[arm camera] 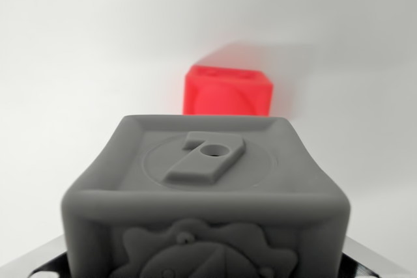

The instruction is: Destack cube

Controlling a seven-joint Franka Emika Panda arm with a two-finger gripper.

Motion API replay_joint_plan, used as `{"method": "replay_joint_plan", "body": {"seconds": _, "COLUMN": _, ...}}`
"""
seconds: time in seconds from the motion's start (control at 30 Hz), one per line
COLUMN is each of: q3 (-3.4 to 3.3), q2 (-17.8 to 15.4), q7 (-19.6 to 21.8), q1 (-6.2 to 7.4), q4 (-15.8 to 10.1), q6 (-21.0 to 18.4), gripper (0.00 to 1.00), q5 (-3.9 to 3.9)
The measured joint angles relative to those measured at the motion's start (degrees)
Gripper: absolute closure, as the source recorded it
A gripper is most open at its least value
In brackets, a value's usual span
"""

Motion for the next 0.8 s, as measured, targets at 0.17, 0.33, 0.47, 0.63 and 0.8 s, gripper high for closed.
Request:
{"method": "replay_joint_plan", "body": {"seconds": 0.17, "q3": 0.31, "q2": -0.05, "q7": -0.88, "q1": 0.37, "q4": -0.29, "q6": 0.12, "gripper": 1.0, "q5": -0.2}}
{"method": "replay_joint_plan", "body": {"seconds": 0.33, "q3": 0.59, "q2": -0.23, "q7": -1.86, "q1": 0.78, "q4": -0.62, "q6": 0.23, "gripper": 1.0, "q5": -0.35}}
{"method": "replay_joint_plan", "body": {"seconds": 0.47, "q3": 0.87, "q2": -0.41, "q7": -2.65, "q1": 1.17, "q4": -0.89, "q6": 0.34, "gripper": 1.0, "q5": -0.53}}
{"method": "replay_joint_plan", "body": {"seconds": 0.63, "q3": 1.14, "q2": -0.52, "q7": -3.49, "q1": 1.54, "q4": -1.24, "q6": 0.53, "gripper": 1.0, "q5": -0.71}}
{"method": "replay_joint_plan", "body": {"seconds": 0.8, "q3": 1.45, "q2": -0.68, "q7": -4.45, "q1": 1.94, "q4": -1.57, "q6": 0.72, "gripper": 1.0, "q5": -0.92}}
